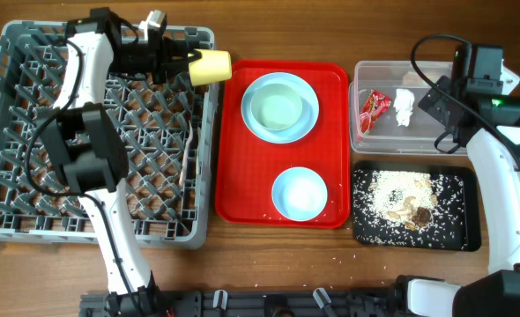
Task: Sort waste into correct bins and load items into the dishwasher rack
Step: 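Lift the yellow cup and place it upside down in the rack, then move the left gripper to the green bowl and grip its rim, then carry the green bowl into the rack and release it upside down, then reach the left gripper to the small light-blue bowl and grip its rim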
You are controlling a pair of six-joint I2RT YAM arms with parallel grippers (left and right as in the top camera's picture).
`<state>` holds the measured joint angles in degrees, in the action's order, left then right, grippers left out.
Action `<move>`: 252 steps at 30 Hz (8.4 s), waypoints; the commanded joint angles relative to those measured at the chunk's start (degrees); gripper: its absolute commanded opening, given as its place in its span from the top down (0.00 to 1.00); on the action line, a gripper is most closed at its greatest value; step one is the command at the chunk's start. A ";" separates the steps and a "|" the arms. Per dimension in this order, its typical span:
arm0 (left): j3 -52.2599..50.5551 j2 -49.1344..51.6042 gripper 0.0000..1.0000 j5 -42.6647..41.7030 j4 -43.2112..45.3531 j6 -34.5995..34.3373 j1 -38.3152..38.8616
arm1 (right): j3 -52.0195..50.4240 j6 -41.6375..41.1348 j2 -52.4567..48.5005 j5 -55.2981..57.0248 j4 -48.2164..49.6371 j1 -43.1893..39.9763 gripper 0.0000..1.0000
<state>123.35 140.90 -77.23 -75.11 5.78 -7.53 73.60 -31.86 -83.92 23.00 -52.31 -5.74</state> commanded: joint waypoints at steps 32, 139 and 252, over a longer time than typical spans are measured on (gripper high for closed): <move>-0.46 -25.99 0.96 60.96 -6.16 -14.10 10.51 | 0.42 0.28 1.20 1.01 0.02 0.04 0.00; -4.44 -19.67 0.96 82.58 11.41 -26.47 43.30 | 0.42 0.31 1.20 1.01 0.02 0.04 0.00; -46.51 -32.35 0.69 82.79 31.41 -36.76 70.93 | 0.42 0.31 1.20 1.01 0.02 0.04 0.00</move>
<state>76.14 108.16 6.11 -43.86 -29.89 62.92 73.60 -31.86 -83.88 23.03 -52.31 -5.74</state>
